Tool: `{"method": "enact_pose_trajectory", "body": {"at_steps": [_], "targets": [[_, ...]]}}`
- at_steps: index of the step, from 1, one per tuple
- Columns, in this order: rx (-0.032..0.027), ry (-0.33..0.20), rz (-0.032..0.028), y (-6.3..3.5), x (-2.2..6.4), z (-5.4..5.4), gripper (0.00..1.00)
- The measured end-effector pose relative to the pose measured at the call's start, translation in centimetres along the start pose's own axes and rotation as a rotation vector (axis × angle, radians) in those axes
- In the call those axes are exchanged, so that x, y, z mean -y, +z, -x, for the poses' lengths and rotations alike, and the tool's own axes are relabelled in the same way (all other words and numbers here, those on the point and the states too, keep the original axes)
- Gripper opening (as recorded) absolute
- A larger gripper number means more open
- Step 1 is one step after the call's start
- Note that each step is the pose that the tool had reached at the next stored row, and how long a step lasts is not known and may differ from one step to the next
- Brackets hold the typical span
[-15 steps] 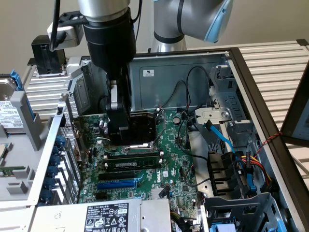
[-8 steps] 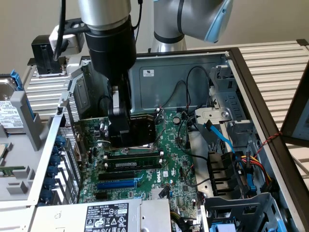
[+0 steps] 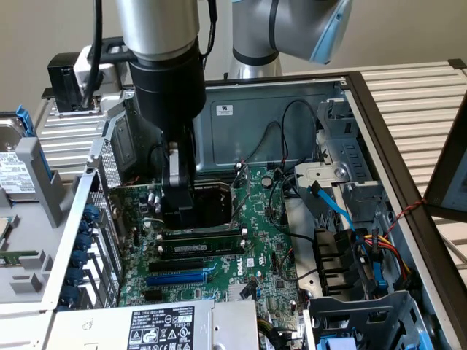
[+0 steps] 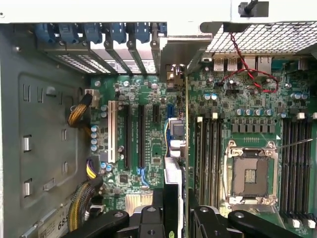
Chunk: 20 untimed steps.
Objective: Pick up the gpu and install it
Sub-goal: 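Insert the gpu into the slot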
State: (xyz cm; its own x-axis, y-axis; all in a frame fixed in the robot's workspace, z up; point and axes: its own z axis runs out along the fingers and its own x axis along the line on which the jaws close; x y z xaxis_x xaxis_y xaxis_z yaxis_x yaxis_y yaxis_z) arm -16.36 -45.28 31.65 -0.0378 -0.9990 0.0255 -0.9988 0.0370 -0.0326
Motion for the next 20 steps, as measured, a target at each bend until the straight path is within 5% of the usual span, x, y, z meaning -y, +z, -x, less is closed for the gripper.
{"method": "enact_pose_trajectory", "body": {"at_steps": [4, 9, 10, 16, 20], "targets": [[0.0068, 0.000, 0.0084, 0.49, 0.16, -0.3, 0.28], [0.0113, 0.000, 0.0267, 0.99, 0.28, -0.6, 0.28], [0.0119, 0.000, 0.0341, 1.19, 0.33, -0.7, 0.28], [0.0186, 0.000, 0.0350, 2.22, 0.38, -0.8, 0.28], [0.0201, 0.000, 0.0275, 2.68, 0.33, -0.8, 0.28]]}}
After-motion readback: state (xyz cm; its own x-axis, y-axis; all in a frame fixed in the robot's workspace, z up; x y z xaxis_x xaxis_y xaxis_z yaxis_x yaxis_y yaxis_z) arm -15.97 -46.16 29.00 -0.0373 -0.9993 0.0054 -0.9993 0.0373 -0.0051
